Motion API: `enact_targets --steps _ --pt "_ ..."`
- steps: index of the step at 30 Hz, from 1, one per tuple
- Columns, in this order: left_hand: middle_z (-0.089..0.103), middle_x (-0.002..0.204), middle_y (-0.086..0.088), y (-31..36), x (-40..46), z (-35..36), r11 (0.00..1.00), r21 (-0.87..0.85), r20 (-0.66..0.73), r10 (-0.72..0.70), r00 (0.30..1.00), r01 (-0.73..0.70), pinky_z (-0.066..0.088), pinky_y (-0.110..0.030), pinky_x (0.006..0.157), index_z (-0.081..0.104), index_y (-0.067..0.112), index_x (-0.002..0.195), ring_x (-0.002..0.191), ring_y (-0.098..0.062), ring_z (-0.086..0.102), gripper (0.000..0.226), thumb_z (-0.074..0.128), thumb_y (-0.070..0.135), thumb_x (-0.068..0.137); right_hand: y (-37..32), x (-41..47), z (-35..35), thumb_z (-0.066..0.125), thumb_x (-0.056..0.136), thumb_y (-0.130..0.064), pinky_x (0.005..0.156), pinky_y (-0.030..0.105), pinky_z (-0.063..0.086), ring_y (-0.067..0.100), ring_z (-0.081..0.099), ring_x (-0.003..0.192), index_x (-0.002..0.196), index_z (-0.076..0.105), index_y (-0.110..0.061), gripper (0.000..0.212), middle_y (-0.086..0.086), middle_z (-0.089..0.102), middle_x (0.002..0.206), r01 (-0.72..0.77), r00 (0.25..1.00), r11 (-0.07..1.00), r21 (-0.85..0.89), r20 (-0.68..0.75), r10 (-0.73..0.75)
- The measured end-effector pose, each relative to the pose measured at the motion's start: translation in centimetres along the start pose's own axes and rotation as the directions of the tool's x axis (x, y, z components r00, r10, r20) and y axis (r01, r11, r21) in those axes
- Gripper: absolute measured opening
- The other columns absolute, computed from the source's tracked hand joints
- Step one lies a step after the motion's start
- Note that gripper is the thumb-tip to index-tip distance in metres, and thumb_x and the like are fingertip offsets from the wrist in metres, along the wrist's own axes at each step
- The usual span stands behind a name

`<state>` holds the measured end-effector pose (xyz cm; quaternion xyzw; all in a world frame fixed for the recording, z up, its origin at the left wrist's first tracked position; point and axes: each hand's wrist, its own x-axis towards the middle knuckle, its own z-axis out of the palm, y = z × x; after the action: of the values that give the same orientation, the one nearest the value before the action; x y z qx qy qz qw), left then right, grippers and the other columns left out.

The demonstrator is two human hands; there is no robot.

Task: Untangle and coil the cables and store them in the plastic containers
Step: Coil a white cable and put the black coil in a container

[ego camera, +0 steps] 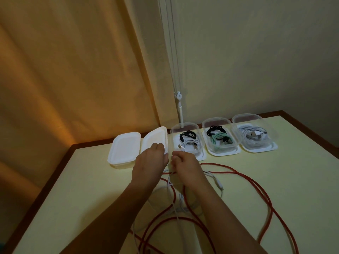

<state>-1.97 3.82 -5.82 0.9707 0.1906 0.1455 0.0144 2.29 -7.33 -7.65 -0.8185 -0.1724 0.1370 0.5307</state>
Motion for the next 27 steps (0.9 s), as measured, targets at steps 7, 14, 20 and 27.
enact_targets --steps 7,14,20,27 --pt "0.066 0.115 0.0 0.6 -2.1 -1.5 0.976 -0.197 -0.059 -0.105 0.993 0.091 0.052 -0.027 0.083 0.059 0.018 0.118 0.096 -0.015 0.064 0.023 0.05 0.031 0.101 -1.0 -0.3 0.9 0.046 0.103 -0.045 0.081 0.03 0.056 0.016 0.062 0.107 0.138 0.054 -0.025 0.04 -0.002 0.059 0.13 -0.164 0.986 0.908 0.385 0.051 0.156" --pt "0.068 0.115 0.0 1.6 -4.0 -2.7 0.924 -0.378 -0.164 -0.124 0.979 0.053 0.053 -0.029 0.085 0.062 0.018 0.113 0.099 -0.015 0.064 0.022 0.05 0.031 0.1 -1.8 -1.0 0.2 0.048 0.101 -0.053 0.058 0.026 0.057 0.024 0.068 0.105 0.137 0.056 -0.022 0.048 0.008 0.065 0.128 -0.267 0.964 0.759 0.594 0.174 0.202" --pt "0.07 0.105 -0.002 1.4 -4.3 -3.0 0.911 -0.412 -0.224 -0.107 0.969 0.005 0.045 -0.018 0.072 0.065 0.014 0.109 0.089 -0.014 0.064 0.021 0.049 0.024 0.1 -2.0 -1.4 -0.2 0.049 0.104 -0.041 0.06 0.033 0.06 0.027 0.07 0.102 0.129 0.061 -0.021 0.035 0.008 0.068 0.121 -0.274 0.961 0.651 0.707 0.231 0.154" --pt "0.059 0.089 0.013 0.1 -2.6 -6.2 0.874 -0.483 -0.274 -0.208 0.939 0.052 0.033 -0.011 0.058 0.056 0.024 0.095 0.077 -0.003 0.056 0.01 0.049 0.028 0.1 -2.1 -0.9 -1.1 0.047 0.104 -0.043 0.071 0.046 0.063 0.03 0.073 0.091 0.105 0.066 -0.025 0.026 0.006 0.071 0.107 -0.254 0.967 0.564 0.786 0.191 0.169"
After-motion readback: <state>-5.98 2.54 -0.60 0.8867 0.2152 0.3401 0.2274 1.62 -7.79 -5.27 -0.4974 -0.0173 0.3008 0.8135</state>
